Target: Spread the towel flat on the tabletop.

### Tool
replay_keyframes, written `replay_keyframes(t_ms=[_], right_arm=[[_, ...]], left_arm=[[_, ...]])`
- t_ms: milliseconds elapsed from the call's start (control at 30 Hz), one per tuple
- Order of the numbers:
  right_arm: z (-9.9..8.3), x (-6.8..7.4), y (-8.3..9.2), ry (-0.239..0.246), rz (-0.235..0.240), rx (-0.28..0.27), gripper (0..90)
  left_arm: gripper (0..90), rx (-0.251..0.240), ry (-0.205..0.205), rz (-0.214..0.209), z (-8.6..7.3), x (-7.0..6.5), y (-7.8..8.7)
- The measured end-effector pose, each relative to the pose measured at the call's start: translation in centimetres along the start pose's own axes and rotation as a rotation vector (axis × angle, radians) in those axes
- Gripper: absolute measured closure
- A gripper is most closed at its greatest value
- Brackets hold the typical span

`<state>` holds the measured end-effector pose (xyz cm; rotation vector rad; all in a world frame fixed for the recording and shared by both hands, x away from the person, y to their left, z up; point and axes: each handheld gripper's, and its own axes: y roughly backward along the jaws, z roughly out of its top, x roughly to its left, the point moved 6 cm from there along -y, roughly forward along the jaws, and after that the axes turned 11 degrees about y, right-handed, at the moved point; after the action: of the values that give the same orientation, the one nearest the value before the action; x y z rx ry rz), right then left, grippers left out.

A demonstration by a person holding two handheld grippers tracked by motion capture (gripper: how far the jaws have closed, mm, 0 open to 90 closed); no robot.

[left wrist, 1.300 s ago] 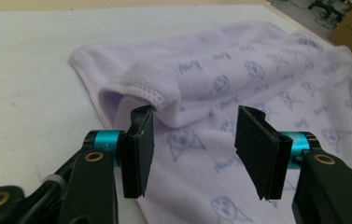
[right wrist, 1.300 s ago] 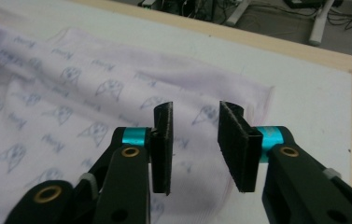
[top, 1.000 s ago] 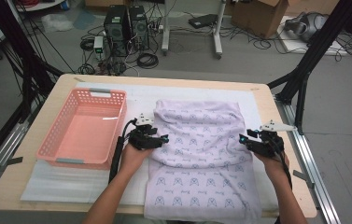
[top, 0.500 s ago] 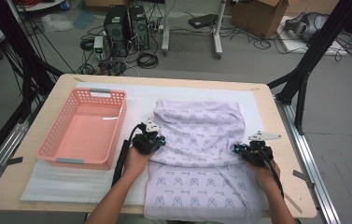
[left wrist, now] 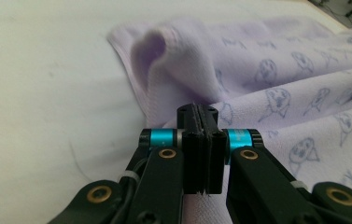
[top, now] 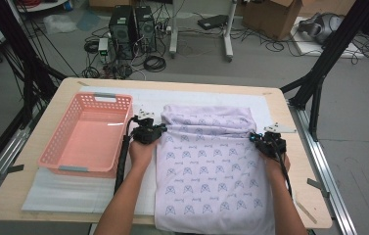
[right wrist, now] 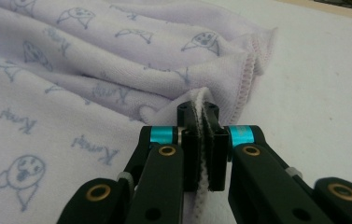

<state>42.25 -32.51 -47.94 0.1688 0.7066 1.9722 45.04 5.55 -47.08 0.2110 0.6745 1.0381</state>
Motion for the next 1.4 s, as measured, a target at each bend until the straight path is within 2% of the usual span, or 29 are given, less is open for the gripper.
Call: replay_keyframes(t_ms=[100, 167, 200, 267, 300, 333, 433, 533, 633, 733, 800, 867, 900, 1000, 1100, 1233, 1300, 1367, 1400], right_arm=[[0.5, -0.2, -0.5, -0.018, -0.012, -0.017, 87.3], [0.6, -0.2, -0.7, -0.014, -0.017, -0.001, 86.9], [0.7, -0.2, -0.7, -0.008, -0.024, 0.003, 84.9], [0.6, -0.4, -0.5, -0.011, -0.036, 0.016, 71.7], [0.5, -0.5, -0.2, -0.023, -0.028, 0.015, 69.5], [0.5, -0.6, 0.1, -0.038, -0.016, 0.011, 66.3], [0.6, -0.7, 1.5, -0.037, -0.012, -0.013, 63.3], [0.2, -0.4, 3.1, -0.013, 0.0, -0.031, 61.7], [-0.5, -0.2, 4.7, -0.006, 0.018, -0.058, 59.7], [-1.1, 0.3, 6.2, -0.027, 0.092, -0.09, 59.1], [-1.7, 0.8, 6.9, -0.004, 0.119, -0.079, 59.4], [-2.5, 1.4, 7.2, 0.02, 0.133, -0.049, 59.3], [-2.9, 1.6, 7.3, 0.028, 0.136, -0.038, 59.3], [-4.0, 2.3, 7.2, 0.014, 0.17, 0.007, 58.8], [-4.6, 2.9, 7.2, 0.032, 0.201, 0.045, 58.3], [-5.2, 3.5, 7.4, 0.057, 0.204, 0.068, 57.4], [-5.3, 3.8, 7.7, 0.084, 0.187, 0.077, 56.9], [-5.4, 3.9, 7.9, 0.116, 0.164, 0.081, 56.4], [-5.6, 4.0, 8.0, 0.11, 0.16, 0.084, 55.9]], left_arm=[[88.4, -0.004, 0.024, 0.006, -0.1, 0.5, -0.3], [87.5, 0.006, 0.021, 0.001, -0.3, 0.4, -0.4], [83.5, 0.007, 0.023, -0.004, -0.3, 0.3, -0.3], [64.6, 0.018, 0.018, -0.016, -0.3, 0.0, -0.1], [58.2, 0.027, 0.011, -0.02, -0.4, -0.1, 0.1], [53.5, 0.041, -0.006, -0.021, -0.5, -0.3, 0.3], [46.7, 0.062, -0.047, -0.038, -1.4, -0.9, 0.9], [45.4, 0.088, -0.09, -0.046, -2.1, -1.1, 1.6], [45.0, 0.096, -0.094, -0.052, -2.6, -1.2, 2.3], [43.7, 0.097, -0.094, -0.067, -3.1, -1.4, 3.2], [43.3, 0.122, -0.129, -0.067, -3.6, -1.6, 3.8], [43.3, 0.109, -0.14, -0.072, -4.1, -1.8, 4.4], [43.2, 0.125, -0.145, -0.074, -4.4, -1.8, 4.7], [45.7, 0.162, -0.162, -0.085, -5.4, -2.0, 5.4], [45.9, 0.195, -0.172, -0.095, -6.3, -2.1, 5.9], [44.5, 0.203, -0.162, -0.114, -7.2, -2.3, 6.7], [44.5, 0.204, -0.167, -0.116, -7.7, -2.5, 7.3], [44.8, 0.21, -0.177, -0.139, -8.3, -2.9, 8.0], [45.4, 0.216, -0.187, -0.156, -8.6, -3.2, 8.3]])
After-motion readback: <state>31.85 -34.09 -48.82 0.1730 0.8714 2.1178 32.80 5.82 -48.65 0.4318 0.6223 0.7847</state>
